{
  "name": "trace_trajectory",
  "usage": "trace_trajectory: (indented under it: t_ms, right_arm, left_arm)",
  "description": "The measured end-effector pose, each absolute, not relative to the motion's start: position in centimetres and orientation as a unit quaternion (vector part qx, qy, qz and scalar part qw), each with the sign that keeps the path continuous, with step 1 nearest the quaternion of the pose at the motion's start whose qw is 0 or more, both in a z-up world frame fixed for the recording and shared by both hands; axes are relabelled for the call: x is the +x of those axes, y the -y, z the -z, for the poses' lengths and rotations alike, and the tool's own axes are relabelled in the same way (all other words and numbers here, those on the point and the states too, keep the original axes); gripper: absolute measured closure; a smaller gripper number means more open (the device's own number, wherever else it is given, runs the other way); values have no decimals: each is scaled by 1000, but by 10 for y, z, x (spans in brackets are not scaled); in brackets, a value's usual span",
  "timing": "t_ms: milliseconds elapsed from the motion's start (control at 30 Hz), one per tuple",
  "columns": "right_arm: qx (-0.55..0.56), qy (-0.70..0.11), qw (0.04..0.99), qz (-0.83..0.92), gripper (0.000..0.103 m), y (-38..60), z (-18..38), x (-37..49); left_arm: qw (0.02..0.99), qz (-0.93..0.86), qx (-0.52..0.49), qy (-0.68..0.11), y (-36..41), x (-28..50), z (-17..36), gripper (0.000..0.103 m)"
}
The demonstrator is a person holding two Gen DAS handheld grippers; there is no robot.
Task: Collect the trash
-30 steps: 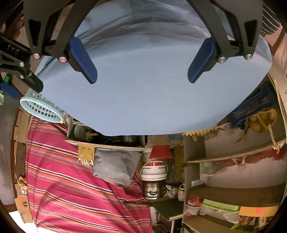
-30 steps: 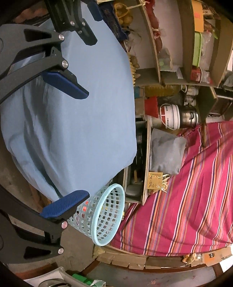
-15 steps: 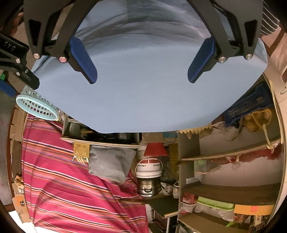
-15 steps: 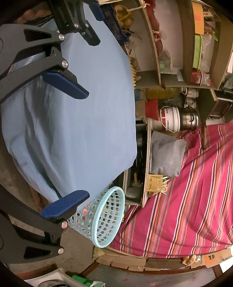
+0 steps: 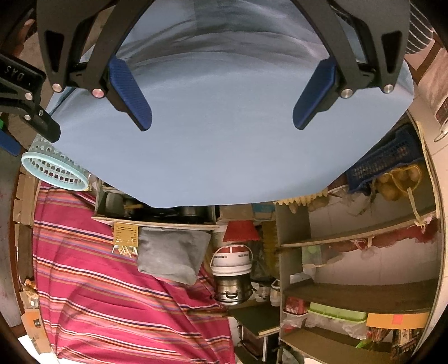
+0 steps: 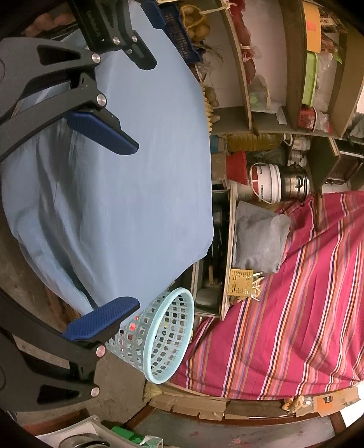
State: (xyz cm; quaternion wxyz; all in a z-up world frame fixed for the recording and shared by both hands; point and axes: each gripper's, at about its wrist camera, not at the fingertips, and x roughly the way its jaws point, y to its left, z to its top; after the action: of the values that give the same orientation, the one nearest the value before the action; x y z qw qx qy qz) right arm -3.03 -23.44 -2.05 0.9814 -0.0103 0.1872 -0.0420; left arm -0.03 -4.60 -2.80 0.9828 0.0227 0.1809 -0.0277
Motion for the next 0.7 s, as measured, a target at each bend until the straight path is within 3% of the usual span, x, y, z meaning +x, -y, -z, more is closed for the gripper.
trace_trajectory:
  t_ms: [700]
  right_arm:
    - [-15, -188, 981, 41, 4, 237, 22, -30]
  left_arm:
    - [984, 21, 26, -176, 45, -1, 28, 5]
